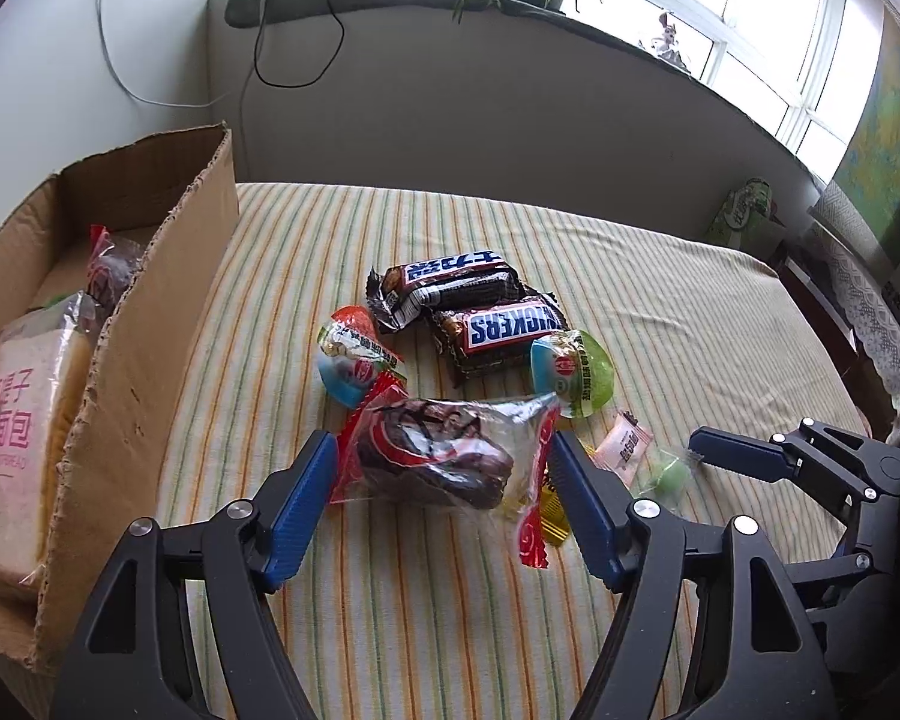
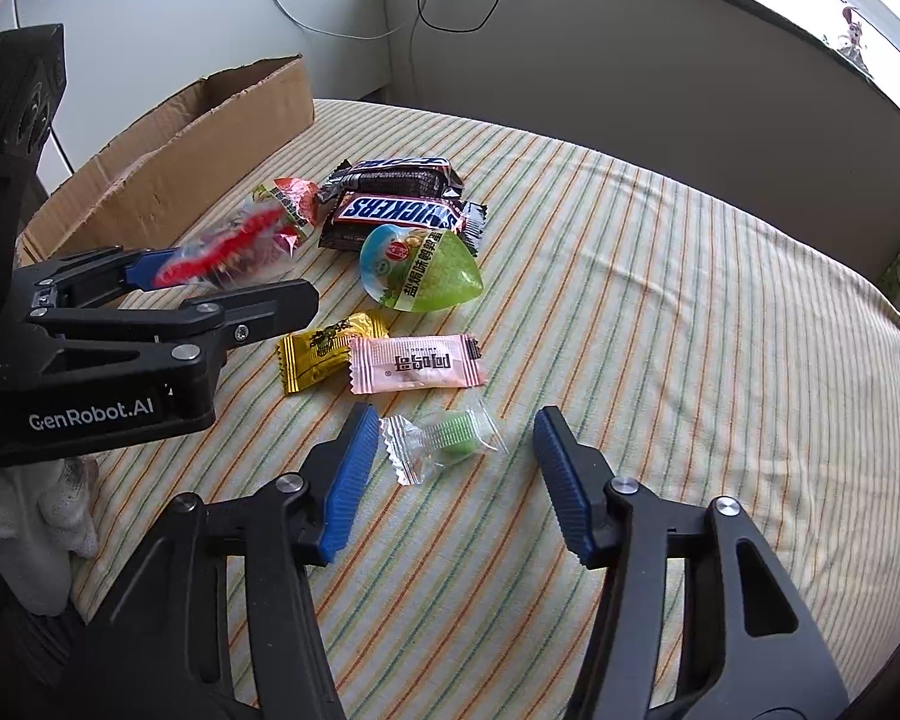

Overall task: Organize snacks
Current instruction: 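Withdraw both open tools from the box toward the remaining snacks, then grasp the red-wrapped pastry with the left tool while the right tool grasps the clear green candy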

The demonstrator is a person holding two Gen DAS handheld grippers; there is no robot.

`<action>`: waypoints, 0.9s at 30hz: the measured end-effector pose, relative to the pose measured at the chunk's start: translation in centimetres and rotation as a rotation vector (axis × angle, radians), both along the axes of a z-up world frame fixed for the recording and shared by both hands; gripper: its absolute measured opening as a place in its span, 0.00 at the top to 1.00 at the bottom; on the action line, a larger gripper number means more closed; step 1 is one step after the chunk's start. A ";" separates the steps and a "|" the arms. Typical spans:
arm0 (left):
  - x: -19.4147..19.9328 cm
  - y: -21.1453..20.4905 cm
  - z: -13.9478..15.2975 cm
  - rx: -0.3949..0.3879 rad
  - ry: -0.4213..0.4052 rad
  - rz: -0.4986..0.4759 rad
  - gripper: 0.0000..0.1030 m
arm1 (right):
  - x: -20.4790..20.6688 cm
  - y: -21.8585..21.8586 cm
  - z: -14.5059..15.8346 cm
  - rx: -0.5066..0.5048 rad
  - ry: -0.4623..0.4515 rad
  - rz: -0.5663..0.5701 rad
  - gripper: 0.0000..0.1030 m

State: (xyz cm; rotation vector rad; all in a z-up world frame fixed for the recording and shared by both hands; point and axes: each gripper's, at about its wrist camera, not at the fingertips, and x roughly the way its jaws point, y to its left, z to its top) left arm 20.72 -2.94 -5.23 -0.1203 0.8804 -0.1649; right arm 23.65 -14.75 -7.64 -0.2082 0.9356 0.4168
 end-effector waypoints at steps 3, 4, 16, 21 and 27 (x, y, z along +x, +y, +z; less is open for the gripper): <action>0.3 0.5 -0.2 -0.023 0.021 -0.004 0.35 | 0.0 0.0 0.0 -0.009 -0.008 -0.004 0.57; 0.2 0.7 -0.2 -0.030 0.020 -0.003 0.40 | 0.0 -0.1 0.0 -0.007 -0.010 -0.009 0.59; -0.1 0.8 -0.1 -0.042 0.004 -0.012 0.71 | -0.3 -1.4 0.3 0.023 -0.015 -0.031 0.75; -0.2 1.1 0.1 -0.051 -0.011 -0.014 0.72 | -0.6 -1.8 0.3 0.036 -0.019 -0.039 0.76; -0.5 0.9 0.4 -0.054 -0.031 -0.014 0.72 | -1.2 -2.2 0.6 0.038 -0.033 -0.043 0.76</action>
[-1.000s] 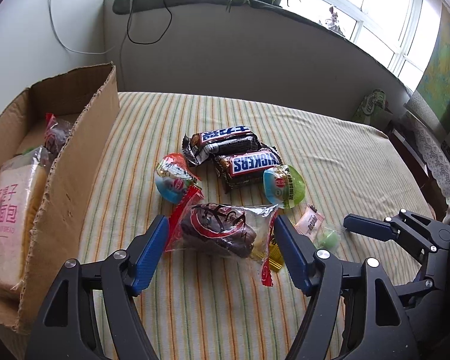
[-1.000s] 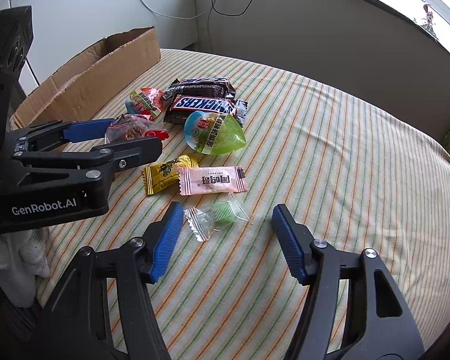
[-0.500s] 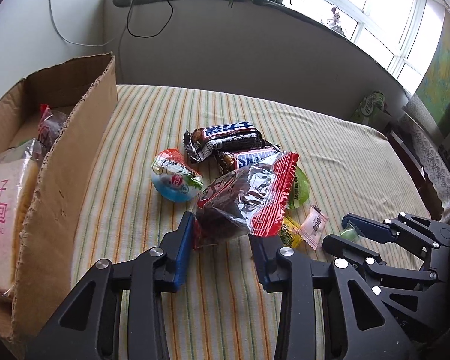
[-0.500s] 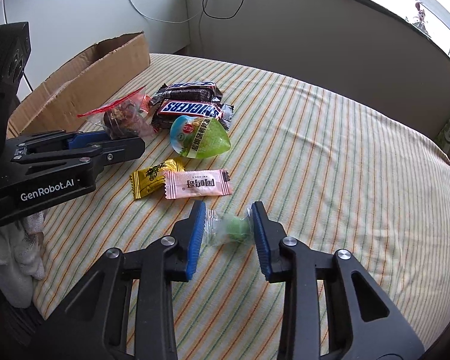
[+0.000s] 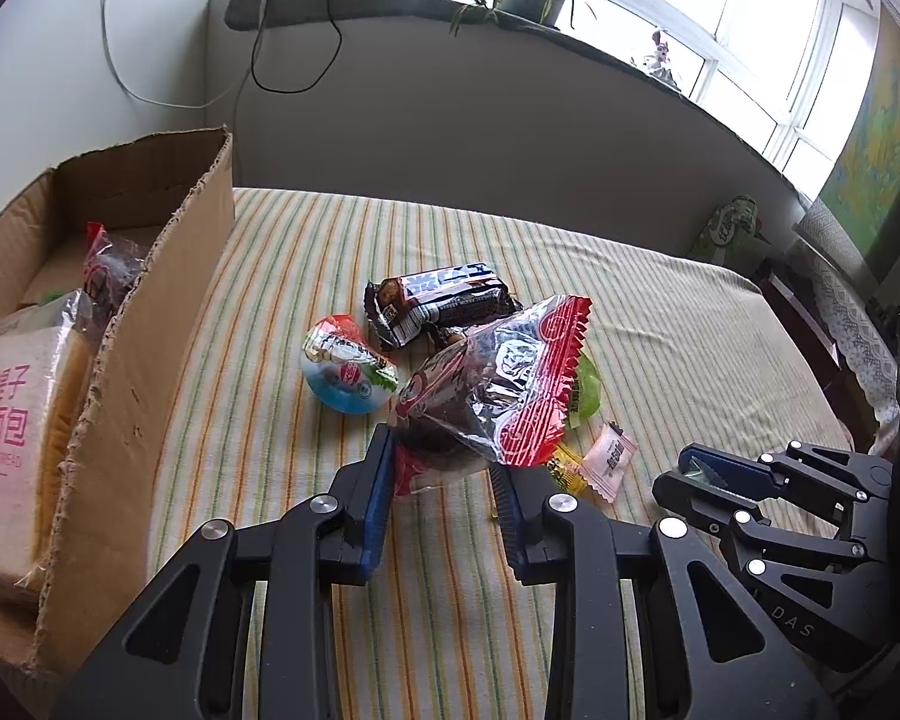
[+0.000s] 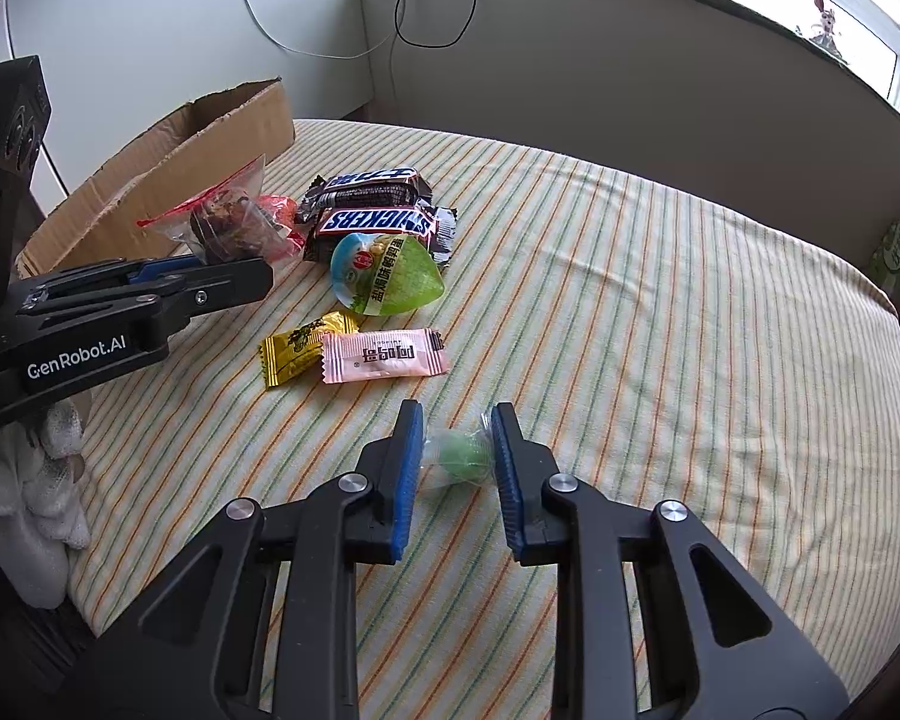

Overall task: Organize snacks
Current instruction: 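Grasp the red-wrapped pastry with the left tool while the right tool grasps the clear green candy, then carry the pastry and green candy into the box and release both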

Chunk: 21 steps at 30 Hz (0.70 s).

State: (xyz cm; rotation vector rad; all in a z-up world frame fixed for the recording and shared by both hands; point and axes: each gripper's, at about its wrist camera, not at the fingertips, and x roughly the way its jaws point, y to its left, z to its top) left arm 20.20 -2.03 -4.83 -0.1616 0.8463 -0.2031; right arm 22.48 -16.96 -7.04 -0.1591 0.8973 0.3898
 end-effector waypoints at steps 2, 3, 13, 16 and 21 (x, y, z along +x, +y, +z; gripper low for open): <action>-0.3 0.0 0.2 0.003 -0.012 -0.005 0.72 | -0.3 -0.1 0.1 -0.004 -0.009 -0.004 0.77; -0.4 0.0 0.3 0.004 -0.017 -0.007 0.72 | -0.4 -0.2 0.2 -0.006 -0.013 -0.006 0.77; -1.5 0.5 2.4 -0.032 -0.081 -0.010 0.72 | -1.6 0.2 2.0 -0.004 -0.036 0.001 0.77; -2.1 1.0 3.6 -0.052 -0.109 -0.007 0.72 | -1.9 0.9 3.0 0.002 -0.049 0.011 0.77; -2.8 2.6 5.2 -0.087 -0.152 0.013 0.72 | -1.9 2.7 4.8 0.019 -0.076 0.035 0.77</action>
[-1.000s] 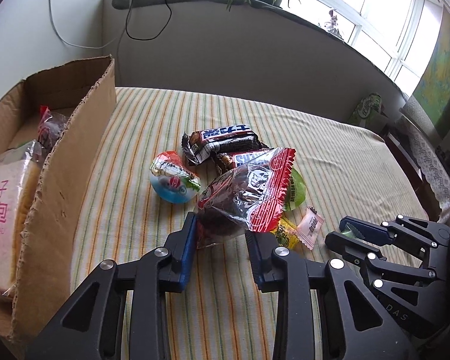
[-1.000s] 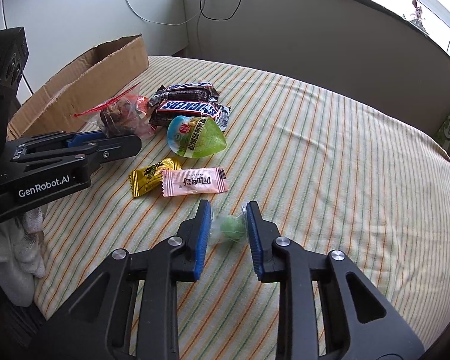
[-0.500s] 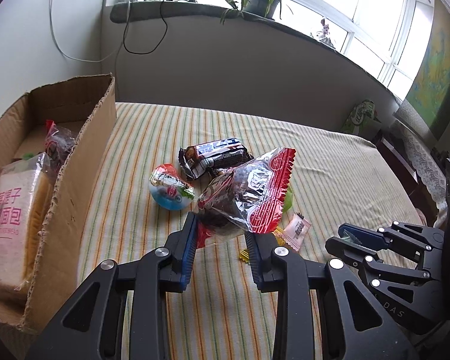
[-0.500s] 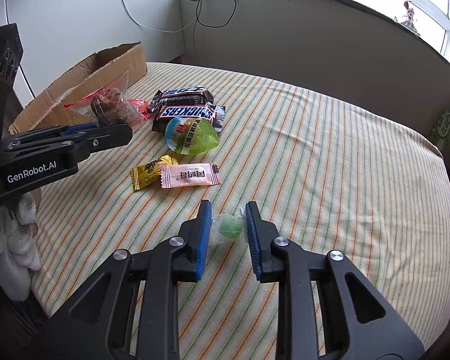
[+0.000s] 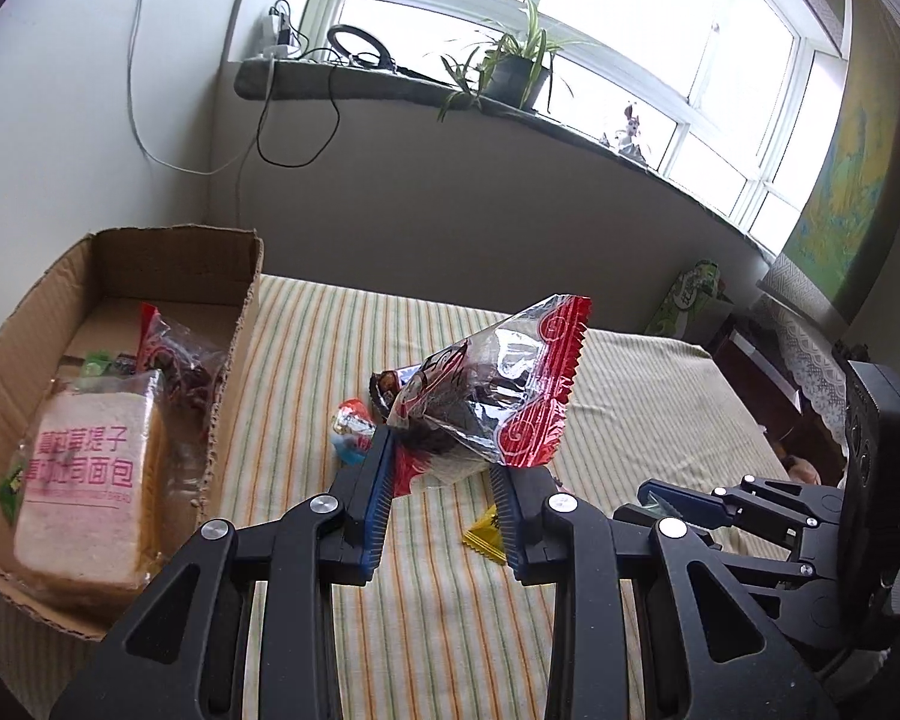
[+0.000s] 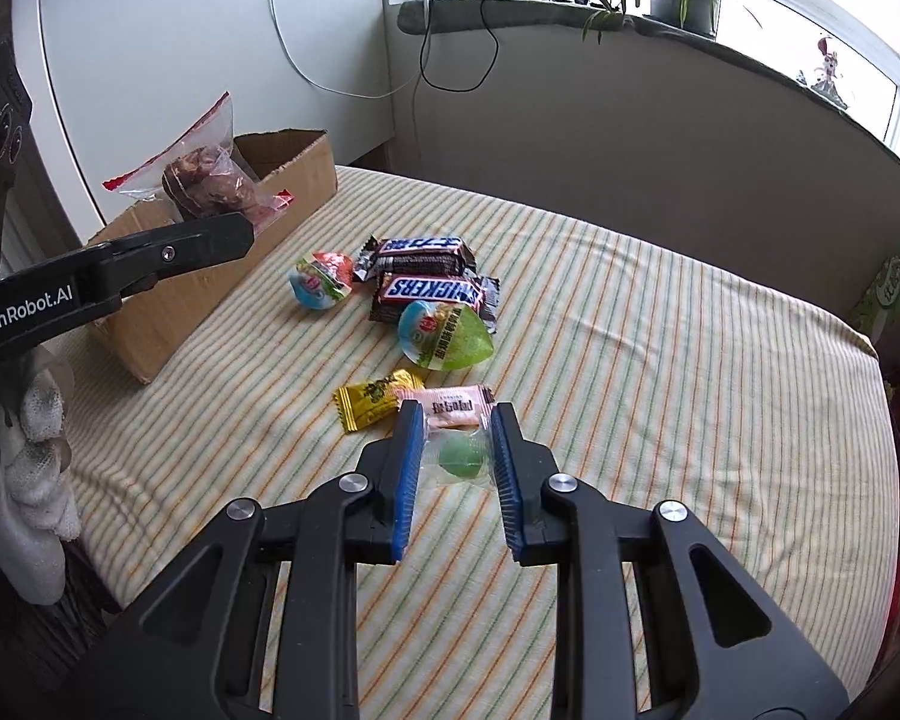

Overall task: Organize snacks
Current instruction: 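Carry the pastry and green candy into the box and release both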

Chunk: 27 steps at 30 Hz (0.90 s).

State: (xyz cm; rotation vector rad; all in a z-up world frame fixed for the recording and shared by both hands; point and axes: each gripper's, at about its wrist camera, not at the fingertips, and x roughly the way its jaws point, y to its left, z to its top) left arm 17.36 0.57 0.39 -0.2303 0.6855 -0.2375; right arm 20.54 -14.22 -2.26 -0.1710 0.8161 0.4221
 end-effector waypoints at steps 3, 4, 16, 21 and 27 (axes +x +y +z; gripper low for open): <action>-0.1 1.2 0.7 -0.014 -0.021 0.023 0.72 | 0.1 1.6 1.2 0.004 -0.023 0.020 0.77; -0.1 1.6 0.9 -0.022 -0.027 0.035 0.72 | 0.3 2.2 1.6 0.006 -0.031 0.027 0.77; 0.5 8.7 3.4 -0.080 -0.084 0.179 0.72 | 3.0 10.3 4.5 0.030 -0.082 0.116 0.77; 1.5 11.1 3.8 -0.079 -0.085 0.222 0.72 | 4.4 14.1 5.0 0.025 -0.094 0.147 0.77; 2.9 13.1 3.5 -0.095 -0.062 0.256 0.72 | 6.8 17.9 4.4 0.020 -0.069 0.185 0.77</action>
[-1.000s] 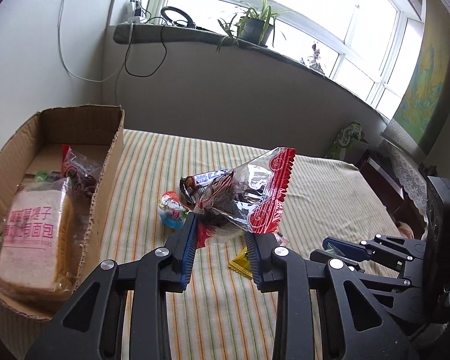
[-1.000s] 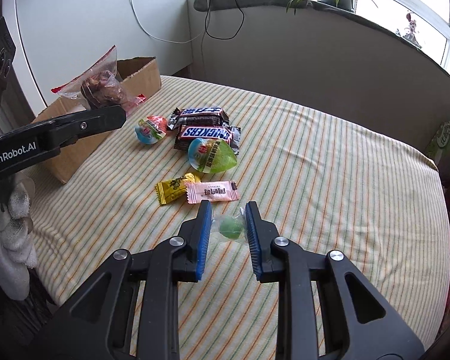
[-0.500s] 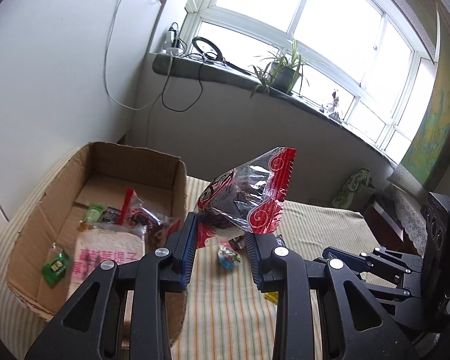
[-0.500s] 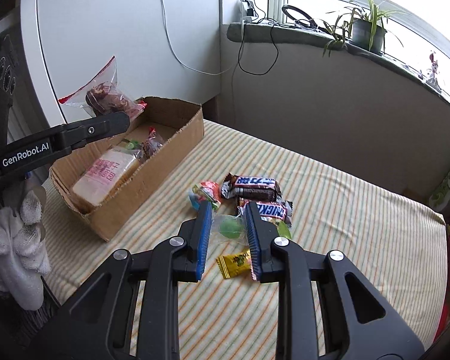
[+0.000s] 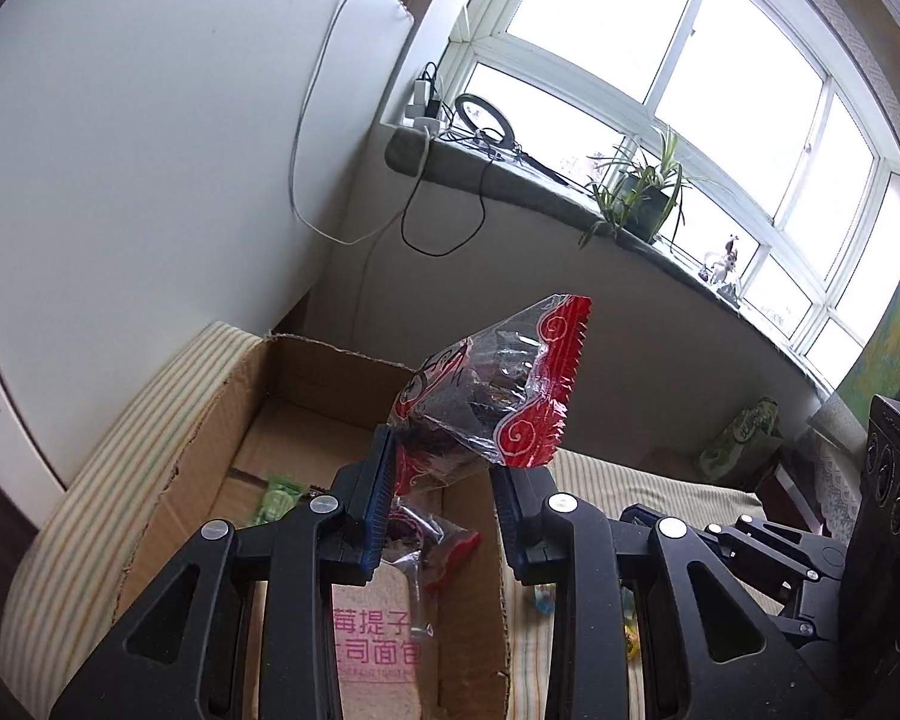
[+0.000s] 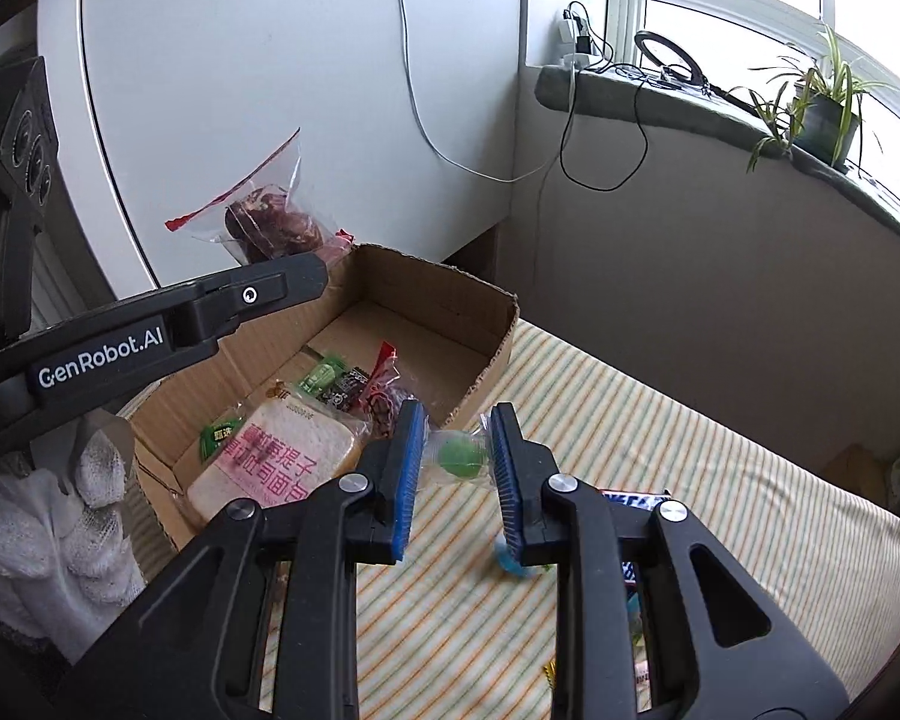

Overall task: Organize snacks
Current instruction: 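Carry the pastry and green candy into the box and release both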

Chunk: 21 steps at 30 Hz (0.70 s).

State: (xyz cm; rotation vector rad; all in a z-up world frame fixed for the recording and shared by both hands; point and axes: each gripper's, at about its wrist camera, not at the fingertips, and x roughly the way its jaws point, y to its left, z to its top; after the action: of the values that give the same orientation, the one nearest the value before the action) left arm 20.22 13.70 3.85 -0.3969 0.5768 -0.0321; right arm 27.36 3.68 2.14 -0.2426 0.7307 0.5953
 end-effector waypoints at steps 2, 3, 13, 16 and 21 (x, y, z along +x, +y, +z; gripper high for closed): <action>0.1 0.7 -0.1 -0.010 0.004 0.013 0.72 | 0.8 0.8 -0.4 0.009 0.022 0.011 0.76; 0.1 1.0 -0.1 -0.012 0.005 0.019 0.72 | 1.1 1.2 -0.6 0.012 0.032 0.015 0.76; 1.4 3.2 -1.5 -0.018 0.065 0.066 0.72 | 3.3 4.1 -2.9 0.010 0.087 0.052 0.76; 1.5 3.7 -1.8 -0.018 0.080 0.078 0.72 | 3.5 4.4 -3.3 0.017 0.096 0.060 0.76; 1.4 4.1 -1.7 -0.016 0.085 0.099 0.70 | 3.3 4.4 -3.4 0.015 0.084 0.065 0.49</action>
State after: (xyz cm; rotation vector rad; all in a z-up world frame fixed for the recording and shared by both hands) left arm 21.62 17.83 2.15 -0.4437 0.6401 0.0755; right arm 30.62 8.09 -1.24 -0.2287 0.8016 0.6756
